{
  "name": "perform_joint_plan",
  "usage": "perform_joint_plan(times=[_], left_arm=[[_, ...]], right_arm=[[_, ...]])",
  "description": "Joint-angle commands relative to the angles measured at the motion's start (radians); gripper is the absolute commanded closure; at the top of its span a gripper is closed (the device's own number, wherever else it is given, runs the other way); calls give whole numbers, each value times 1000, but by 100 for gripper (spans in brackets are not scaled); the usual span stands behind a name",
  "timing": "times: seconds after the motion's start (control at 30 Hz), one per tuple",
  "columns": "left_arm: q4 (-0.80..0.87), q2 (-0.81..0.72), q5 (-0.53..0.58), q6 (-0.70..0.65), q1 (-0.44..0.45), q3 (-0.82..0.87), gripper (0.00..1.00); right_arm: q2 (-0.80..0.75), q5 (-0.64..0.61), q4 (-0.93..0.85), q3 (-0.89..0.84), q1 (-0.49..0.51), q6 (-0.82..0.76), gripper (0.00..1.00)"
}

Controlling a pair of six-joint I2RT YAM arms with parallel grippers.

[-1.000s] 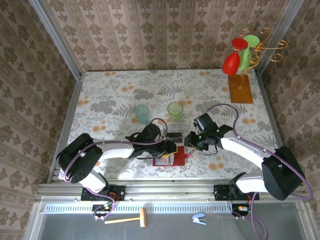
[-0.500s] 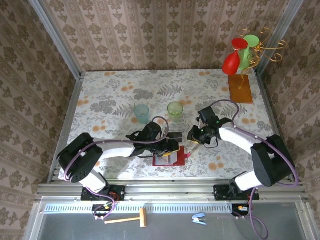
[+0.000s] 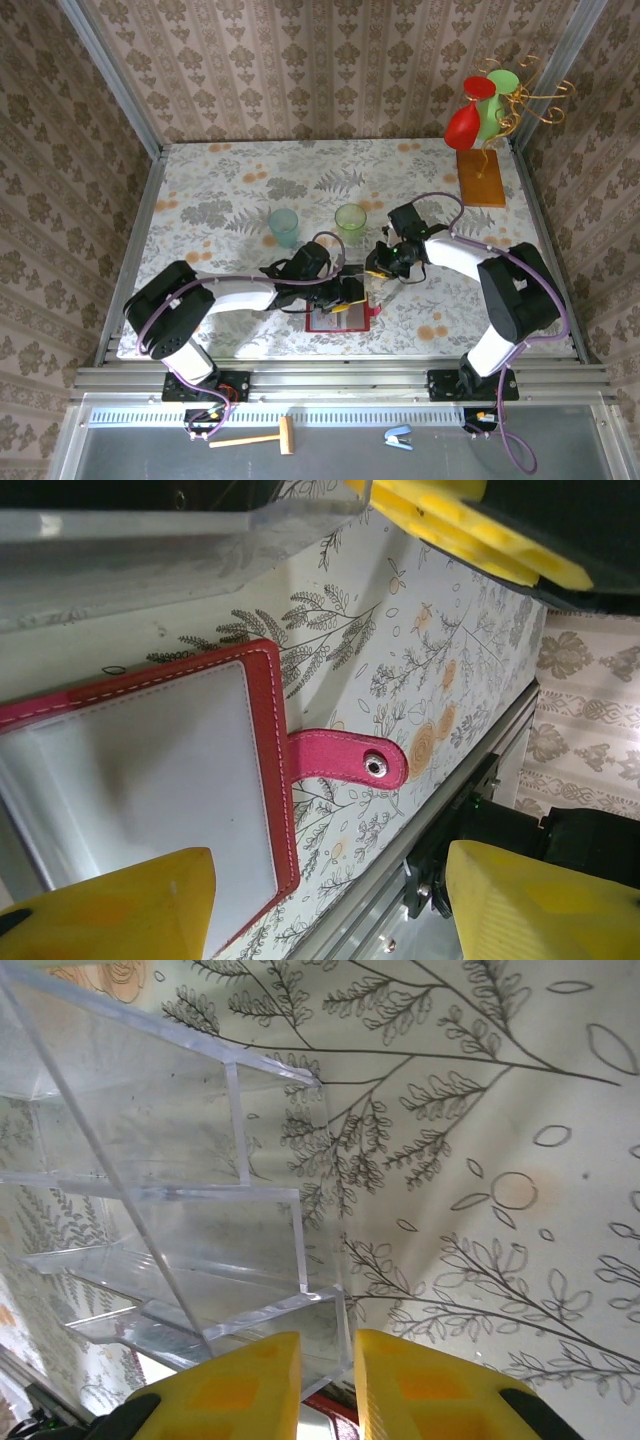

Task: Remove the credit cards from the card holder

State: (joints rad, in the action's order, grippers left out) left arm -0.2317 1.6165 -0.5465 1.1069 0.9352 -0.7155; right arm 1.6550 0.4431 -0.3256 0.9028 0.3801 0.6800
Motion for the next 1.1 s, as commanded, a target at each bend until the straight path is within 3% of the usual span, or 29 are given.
perform_joint_plan(times=[0.0,0.43,0.67,1.07], left_arm=[[22,-33,2,-15,3,-10,37],[127,-245,77,-44,-89,97,37],[234,-341,108,-91,-147,151,38],[194,-362,92,-87,-188,238,55]], right_arm=[[20,47,33,29,-3,9,79],[49,68,33,53,6,15,79],[-16,35,-15,47,23,15,79],[-192,-11,-19,-62,122,110,79]])
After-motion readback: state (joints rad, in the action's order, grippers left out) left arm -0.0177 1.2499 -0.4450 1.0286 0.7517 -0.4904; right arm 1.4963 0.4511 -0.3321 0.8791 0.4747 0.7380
